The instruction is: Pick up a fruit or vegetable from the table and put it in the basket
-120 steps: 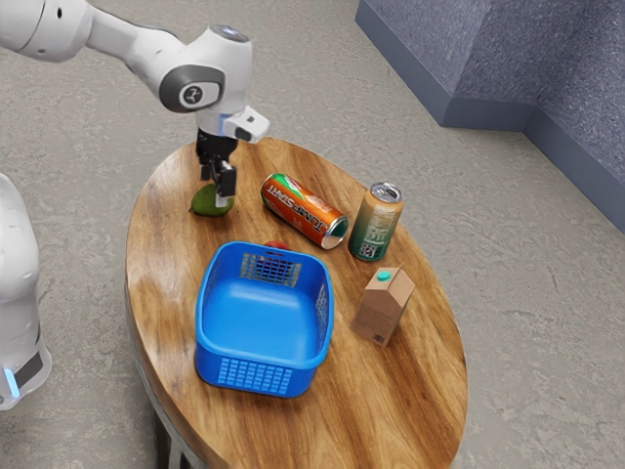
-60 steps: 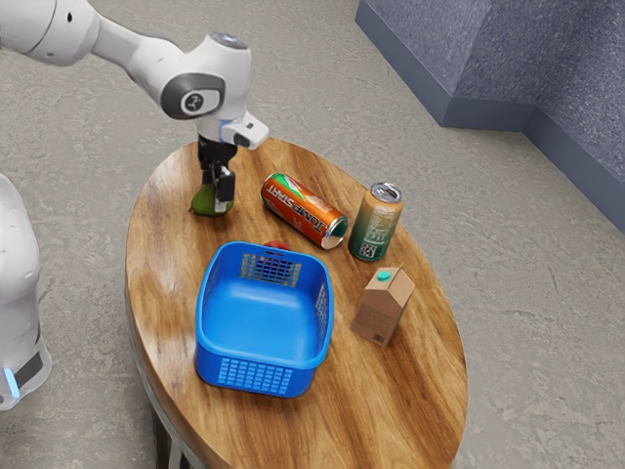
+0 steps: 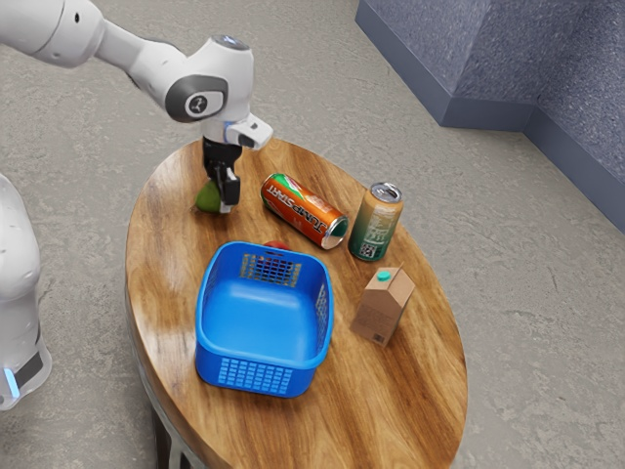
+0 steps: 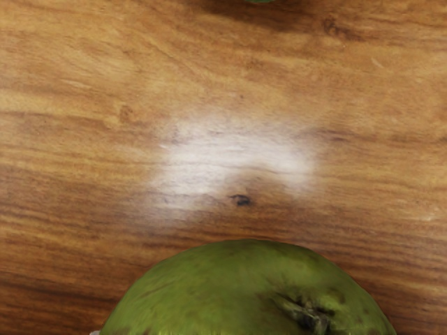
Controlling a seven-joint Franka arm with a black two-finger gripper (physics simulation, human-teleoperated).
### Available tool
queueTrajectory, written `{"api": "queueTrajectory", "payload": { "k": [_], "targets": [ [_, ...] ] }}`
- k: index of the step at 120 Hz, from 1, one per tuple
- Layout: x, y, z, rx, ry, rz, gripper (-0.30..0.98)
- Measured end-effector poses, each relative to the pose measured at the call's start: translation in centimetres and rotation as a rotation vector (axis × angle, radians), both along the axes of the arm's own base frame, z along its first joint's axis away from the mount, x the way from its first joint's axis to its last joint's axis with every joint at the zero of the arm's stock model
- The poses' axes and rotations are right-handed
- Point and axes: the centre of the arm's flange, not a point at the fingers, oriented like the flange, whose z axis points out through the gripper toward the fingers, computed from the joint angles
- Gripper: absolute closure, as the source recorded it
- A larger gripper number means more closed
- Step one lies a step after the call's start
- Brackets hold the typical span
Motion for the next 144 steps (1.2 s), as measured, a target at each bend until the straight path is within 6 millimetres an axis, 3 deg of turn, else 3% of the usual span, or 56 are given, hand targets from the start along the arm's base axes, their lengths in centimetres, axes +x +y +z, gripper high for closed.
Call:
{"api": "queueTrajectory", "payload": {
  "k": [9, 17, 34, 51, 66, 96, 110, 126, 138, 144],
  "targets": [
    [1.6, -3.1, 4.6, 0.051, -0.087, -0.056, 0.37],
    [1.8, -6.4, 8.1, 0.049, -0.163, -0.098, 0.35],
    [-1.0, -15.6, 14.0, 0.041, -0.275, -0.194, 0.35],
    [-3.2, -24.7, 13.9, 0.061, -0.248, -0.253, 0.35],
    [-4.0, -29.4, 13.1, 0.042, -0.222, -0.236, 0.35],
    [-2.4, -32.5, 11.8, -0.001, -0.17, -0.122, 0.35],
    [-2.4, -33.9, 10.8, -0.017, -0.145, -0.084, 0.16],
    [-1.7, -33.1, 10.4, -0.025, -0.134, -0.003, 0.06],
    [-0.2, -33.3, 14.3, -0.068, -0.189, 0.065, 0.03],
    [2.2, -32.3, 20.9, -0.119, -0.242, 0.143, 0.02]
  ]
}}
